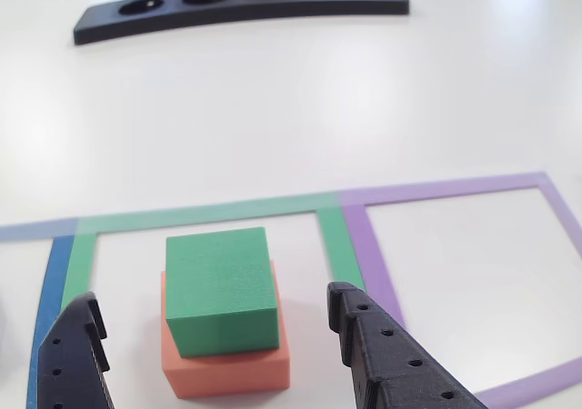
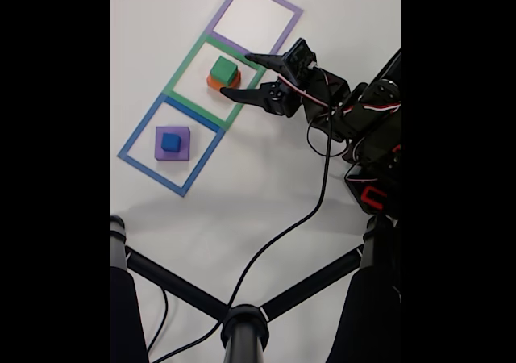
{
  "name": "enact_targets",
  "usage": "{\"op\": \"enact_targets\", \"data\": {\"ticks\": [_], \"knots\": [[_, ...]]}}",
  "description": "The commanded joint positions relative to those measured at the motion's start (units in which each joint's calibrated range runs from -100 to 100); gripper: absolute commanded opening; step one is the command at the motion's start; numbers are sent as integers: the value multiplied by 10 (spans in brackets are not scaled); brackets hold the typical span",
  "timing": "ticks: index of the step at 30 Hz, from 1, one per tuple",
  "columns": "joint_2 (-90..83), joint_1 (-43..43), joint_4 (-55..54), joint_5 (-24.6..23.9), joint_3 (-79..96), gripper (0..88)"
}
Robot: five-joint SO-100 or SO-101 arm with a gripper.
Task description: Tower of hanoi
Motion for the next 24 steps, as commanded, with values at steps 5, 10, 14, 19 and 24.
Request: {"op": "enact_targets", "data": {"ticks": [5,10,14,19,24], "knots": [[32,-16,-39,6,-28,282],[55,-20,-50,6,-41,282],[74,-20,-55,6,-54,283],[94,-17,-55,6,-69,282],[119,-20,-58,6,-89,282]]}}
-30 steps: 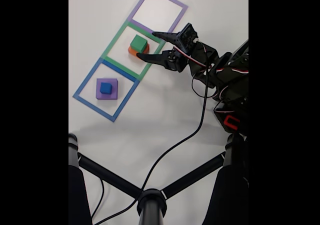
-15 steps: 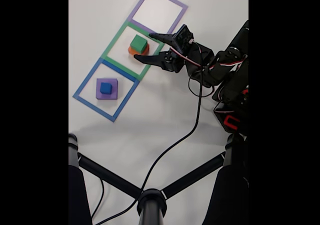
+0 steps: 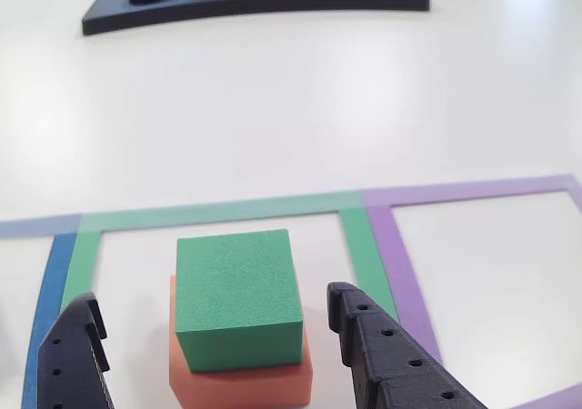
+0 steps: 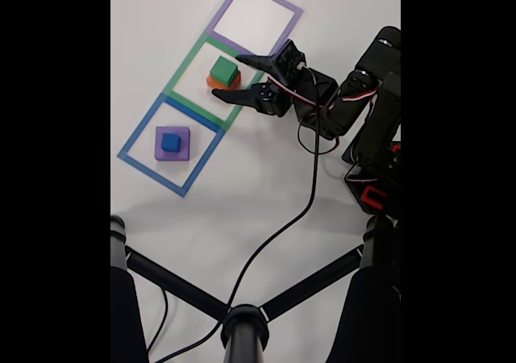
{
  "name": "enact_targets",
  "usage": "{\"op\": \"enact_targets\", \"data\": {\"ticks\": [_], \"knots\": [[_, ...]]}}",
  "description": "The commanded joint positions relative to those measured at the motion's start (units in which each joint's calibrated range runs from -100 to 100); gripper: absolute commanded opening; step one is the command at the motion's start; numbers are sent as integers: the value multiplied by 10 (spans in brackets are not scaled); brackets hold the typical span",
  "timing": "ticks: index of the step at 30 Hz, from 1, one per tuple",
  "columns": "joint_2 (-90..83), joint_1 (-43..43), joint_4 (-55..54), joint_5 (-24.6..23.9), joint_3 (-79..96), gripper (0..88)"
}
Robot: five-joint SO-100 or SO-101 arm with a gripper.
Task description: Tower of hanoi
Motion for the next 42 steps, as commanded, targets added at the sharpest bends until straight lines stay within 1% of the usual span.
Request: {"op": "enact_targets", "data": {"ticks": [1,6,23,36,42], "knots": [[13,-6,-16,6,-26,282],[32,-6,-17,6,-41,274],[48,-16,-18,6,-49,127],[43,-18,-14,6,-53,89],[-16,-19,27,6,-42,85]]}}
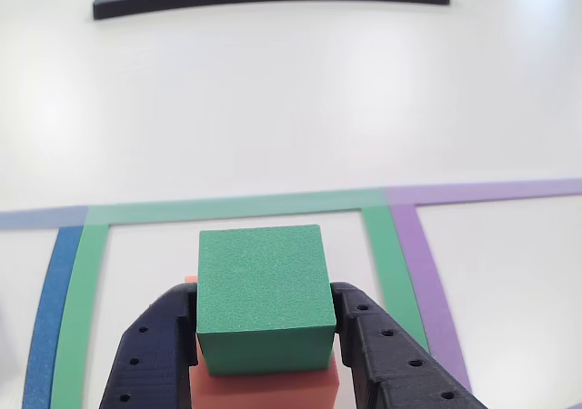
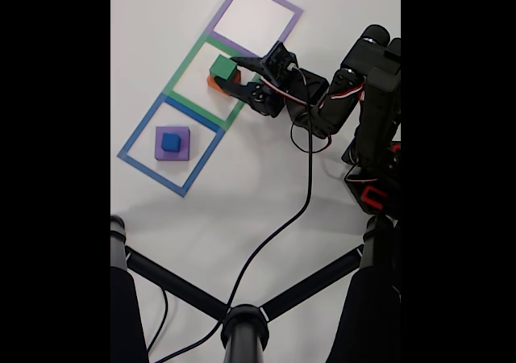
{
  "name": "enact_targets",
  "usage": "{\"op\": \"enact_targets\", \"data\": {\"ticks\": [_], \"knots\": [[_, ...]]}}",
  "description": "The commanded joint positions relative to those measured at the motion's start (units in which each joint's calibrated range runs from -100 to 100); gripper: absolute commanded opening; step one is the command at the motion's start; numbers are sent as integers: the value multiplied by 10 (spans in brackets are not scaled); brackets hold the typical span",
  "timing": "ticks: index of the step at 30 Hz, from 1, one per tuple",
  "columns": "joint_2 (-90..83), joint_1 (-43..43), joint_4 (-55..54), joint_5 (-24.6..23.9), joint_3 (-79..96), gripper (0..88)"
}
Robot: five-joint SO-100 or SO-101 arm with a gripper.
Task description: Tower of hanoi
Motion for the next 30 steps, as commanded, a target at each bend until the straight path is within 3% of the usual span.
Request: {"op": "enact_targets", "data": {"ticks": [1,8,16,24,30], "knots": [[-85,-8,44,0,4,88],[-328,-8,288,0,36,85],[-608,7,693,0,-33,81],[-699,27,1100,0,-292,78],[-690,49,1309,0,-505,75]]}}
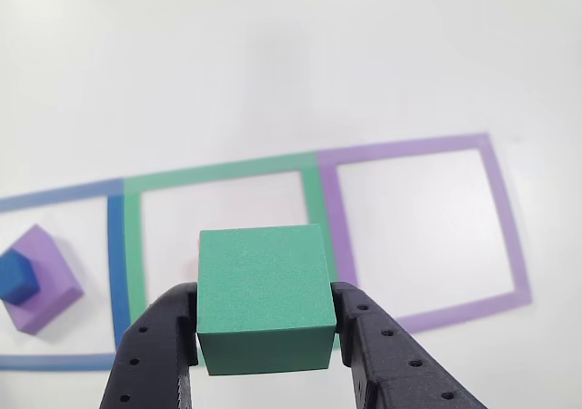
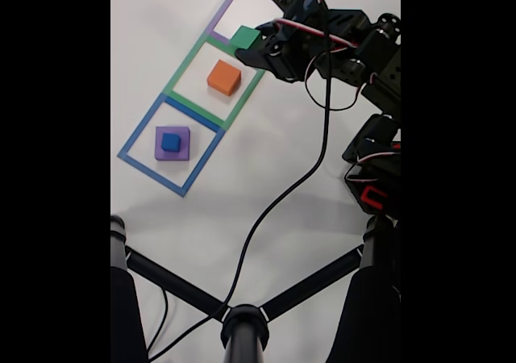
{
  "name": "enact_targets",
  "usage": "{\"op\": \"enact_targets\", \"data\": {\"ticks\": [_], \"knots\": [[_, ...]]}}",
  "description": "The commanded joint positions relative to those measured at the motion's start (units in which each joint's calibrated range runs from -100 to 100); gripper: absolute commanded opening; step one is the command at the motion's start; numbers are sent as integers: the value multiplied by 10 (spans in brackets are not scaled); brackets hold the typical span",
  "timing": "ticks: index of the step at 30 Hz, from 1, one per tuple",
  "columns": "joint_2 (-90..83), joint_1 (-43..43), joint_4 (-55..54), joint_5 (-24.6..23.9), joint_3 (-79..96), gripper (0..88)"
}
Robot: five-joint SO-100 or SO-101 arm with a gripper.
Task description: Tower of hanoi
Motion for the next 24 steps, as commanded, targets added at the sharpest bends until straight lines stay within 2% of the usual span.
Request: {"op": "enact_targets", "data": {"ticks": [1,8,13,19,24], "knots": [[-11,20,132,0,-167,75],[0,68,236,0,-298,74],[1,105,268,0,-334,72],[2,142,275,0,-333,72],[-2,176,204,0,-248,74]]}}
